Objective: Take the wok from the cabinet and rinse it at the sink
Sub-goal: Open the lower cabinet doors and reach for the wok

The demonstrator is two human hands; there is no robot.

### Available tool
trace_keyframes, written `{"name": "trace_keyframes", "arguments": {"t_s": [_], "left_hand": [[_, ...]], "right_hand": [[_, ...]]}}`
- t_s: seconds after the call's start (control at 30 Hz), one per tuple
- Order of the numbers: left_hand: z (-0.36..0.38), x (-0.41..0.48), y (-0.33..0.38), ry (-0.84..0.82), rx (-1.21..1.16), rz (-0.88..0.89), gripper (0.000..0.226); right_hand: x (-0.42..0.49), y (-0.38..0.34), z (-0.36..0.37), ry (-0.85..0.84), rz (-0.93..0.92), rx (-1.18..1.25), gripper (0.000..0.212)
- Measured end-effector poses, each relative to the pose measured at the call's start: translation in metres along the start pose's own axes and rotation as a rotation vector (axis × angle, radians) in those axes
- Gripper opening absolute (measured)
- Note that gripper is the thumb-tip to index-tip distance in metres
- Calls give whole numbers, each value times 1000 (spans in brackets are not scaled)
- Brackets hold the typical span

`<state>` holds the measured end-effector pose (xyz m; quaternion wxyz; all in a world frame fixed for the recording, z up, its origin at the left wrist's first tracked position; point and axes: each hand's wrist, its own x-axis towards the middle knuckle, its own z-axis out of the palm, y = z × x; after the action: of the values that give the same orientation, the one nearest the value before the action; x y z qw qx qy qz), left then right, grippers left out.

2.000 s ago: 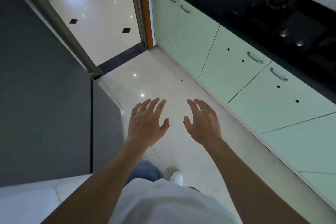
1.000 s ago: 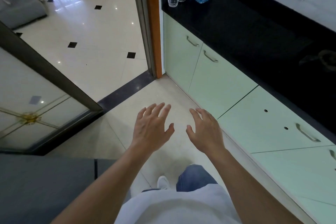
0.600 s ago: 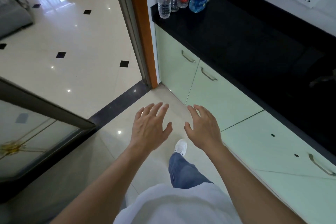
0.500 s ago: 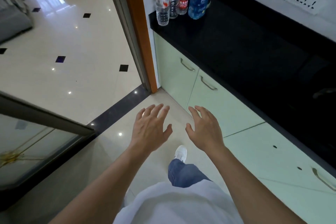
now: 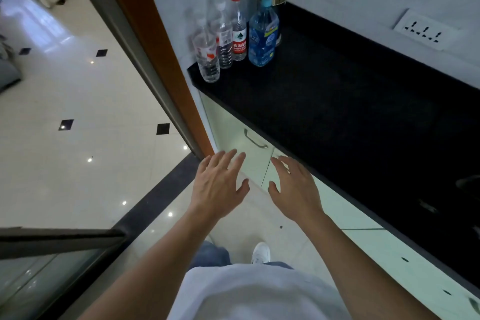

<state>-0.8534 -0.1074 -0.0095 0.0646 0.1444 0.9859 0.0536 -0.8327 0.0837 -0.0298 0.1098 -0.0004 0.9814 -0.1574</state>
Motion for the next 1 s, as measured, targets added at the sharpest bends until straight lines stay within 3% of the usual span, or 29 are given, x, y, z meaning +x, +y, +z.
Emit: {"name": "trace_keyframes", "arguments": {"t_s": [0.2,0.53,1.0], "left_hand": [[8,53,-21,-49,-26,114,66],[21,135,-63,-188,10,493,57],[80,206,-84,-295,30,680,60]], "right_hand": [[25,2,4,21,142,9,58],[46,-18,5,69,520,44,62],[72,-28,98,283,708,178,57]]}}
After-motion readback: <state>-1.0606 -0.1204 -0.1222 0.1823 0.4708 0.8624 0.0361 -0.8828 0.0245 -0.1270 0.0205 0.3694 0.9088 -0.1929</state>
